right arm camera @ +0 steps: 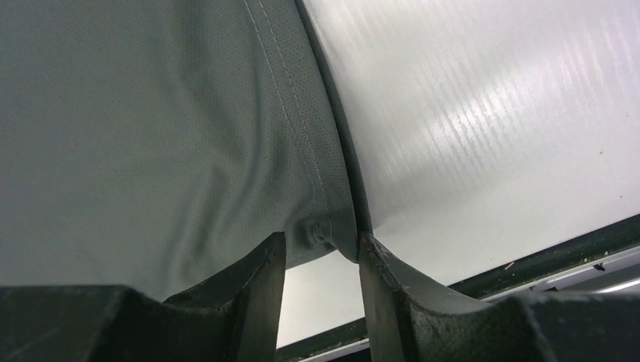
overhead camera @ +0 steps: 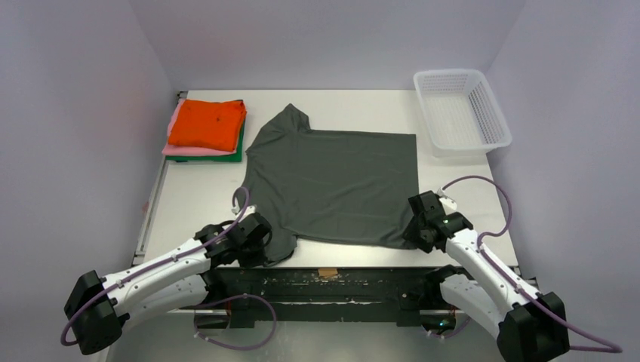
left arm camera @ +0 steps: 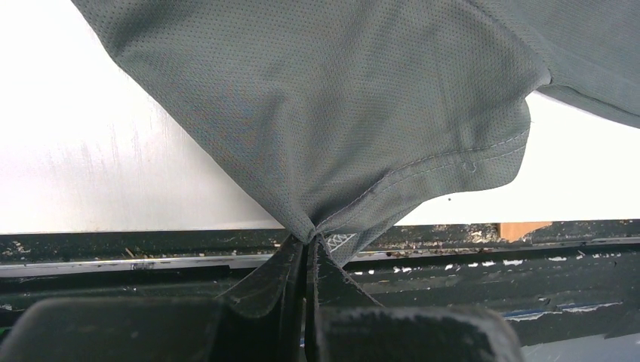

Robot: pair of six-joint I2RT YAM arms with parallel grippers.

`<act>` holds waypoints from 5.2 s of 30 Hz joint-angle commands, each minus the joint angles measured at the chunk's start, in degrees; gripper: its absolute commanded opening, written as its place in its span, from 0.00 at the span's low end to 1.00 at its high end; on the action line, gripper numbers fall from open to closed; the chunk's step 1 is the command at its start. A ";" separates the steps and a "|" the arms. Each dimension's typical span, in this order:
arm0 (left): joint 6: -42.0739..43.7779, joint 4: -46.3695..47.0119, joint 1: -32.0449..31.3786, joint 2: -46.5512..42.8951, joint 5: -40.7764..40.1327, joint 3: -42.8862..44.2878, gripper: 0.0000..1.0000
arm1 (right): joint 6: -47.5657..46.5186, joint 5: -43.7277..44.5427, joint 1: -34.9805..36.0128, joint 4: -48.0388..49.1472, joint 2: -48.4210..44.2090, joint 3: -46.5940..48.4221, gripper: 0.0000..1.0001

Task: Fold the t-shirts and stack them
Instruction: Grab the side of the flattened tshirt closest away from the robot with both arms, then fold the flattened tshirt in 1/3 of the way, then grab the side of the flattened tshirt furthest away from the robot with both arms

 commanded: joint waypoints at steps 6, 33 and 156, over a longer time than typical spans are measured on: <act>1.14 0.89 -0.34 -1.81 -1.27 1.37 0.00 | 3.74 3.03 1.52 4.59 6.47 -2.34 0.34; 23.34 12.41 19.49 22.18 4.06 31.59 0.00 | -12.79 3.53 -3.67 13.69 15.26 18.18 0.00; 43.11 -3.73 32.99 92.94 15.58 100.55 0.66 | -14.77 3.03 0.08 28.84 14.64 10.47 0.96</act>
